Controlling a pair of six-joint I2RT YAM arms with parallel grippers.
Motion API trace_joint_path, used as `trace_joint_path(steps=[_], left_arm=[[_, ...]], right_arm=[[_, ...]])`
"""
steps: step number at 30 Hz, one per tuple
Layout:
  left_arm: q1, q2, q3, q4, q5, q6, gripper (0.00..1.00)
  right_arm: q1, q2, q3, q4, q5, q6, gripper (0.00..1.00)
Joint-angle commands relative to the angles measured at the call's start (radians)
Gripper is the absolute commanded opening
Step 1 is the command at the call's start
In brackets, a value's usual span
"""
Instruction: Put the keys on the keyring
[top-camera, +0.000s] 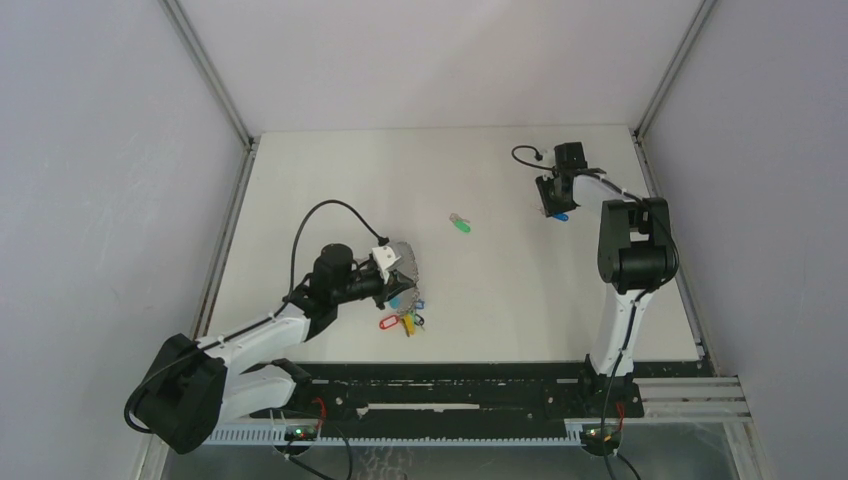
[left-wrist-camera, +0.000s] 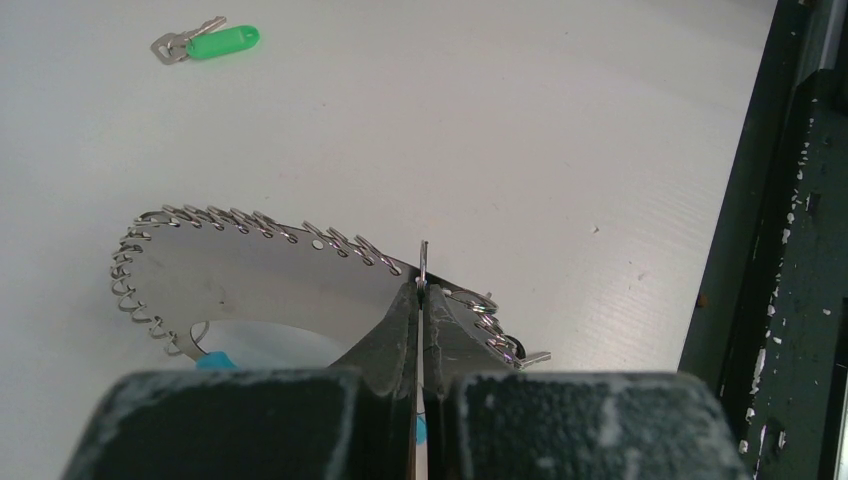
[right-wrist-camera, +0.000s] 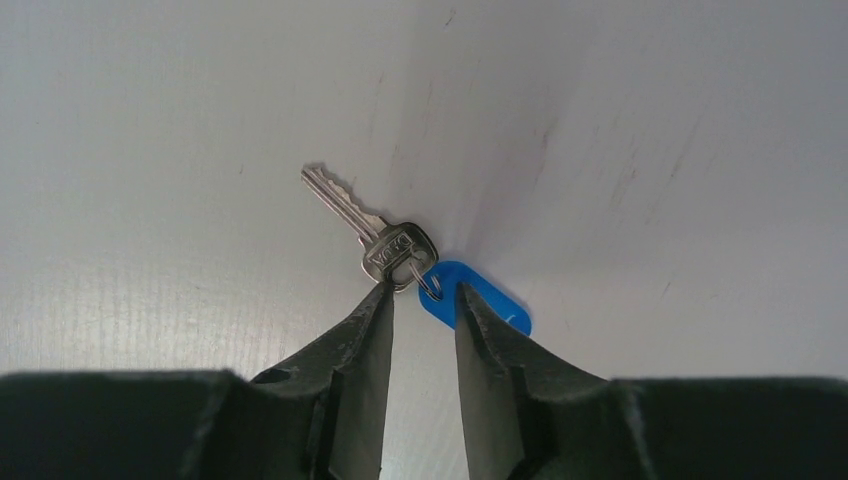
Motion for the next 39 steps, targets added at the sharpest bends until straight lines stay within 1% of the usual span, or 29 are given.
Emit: trace_joint_path(steps=[1, 4, 7, 8, 12, 14, 16, 25, 31, 36, 39], left_arm=[[0.007, -0.003, 0.075, 0.023, 0.030, 0.024, 0.00], [0.006, -0.004, 0.075, 0.023, 0.031, 0.025, 0.00], [0.006, -0.003, 0.075, 0.019, 0.032, 0.026, 0.00], [0.006, -0.003, 0.077, 0.018, 0.033, 0.027, 0.00], [0.007, -0.002, 0.079, 0.012, 0.036, 0.031, 0.00], [0.007, -0.002, 0.080, 0.010, 0.037, 0.034, 0.00], [0.007, 0.000, 0.082, 0.005, 0.038, 0.036, 0.00], [0.007, -0.018, 0.074, -0.001, 0.031, 0.051, 0.00], [0.006, -0.021, 0.073, -0.009, 0.038, 0.068, 0.00], [0.006, -0.048, 0.059, -0.005, 0.047, 0.079, 0.00], [0.007, -0.062, 0.047, 0.006, 0.047, 0.080, 0.00]], right_arm=[[0.009, 0.011, 0.056, -0.011, 0.014, -0.023, 0.28], [0.014, 0.014, 0.060, -0.011, 0.013, -0.025, 0.25], [0.016, 0.015, 0.060, -0.010, 0.011, -0.030, 0.24], [0.018, 0.015, 0.060, -0.009, 0.010, -0.032, 0.21], [0.024, 0.019, 0.062, -0.011, 0.017, -0.037, 0.14], [0.030, 0.019, 0.061, -0.018, 0.030, -0.040, 0.08], [0.043, 0.012, 0.058, -0.032, 0.051, -0.037, 0.00], [0.192, -0.120, -0.028, -0.076, 0.076, 0.049, 0.00], [0.363, -0.199, -0.113, -0.118, 0.097, 0.121, 0.00], [0.493, -0.254, -0.154, -0.181, 0.171, 0.187, 0.00], [0.562, -0.332, -0.197, -0.190, 0.182, 0.213, 0.00]])
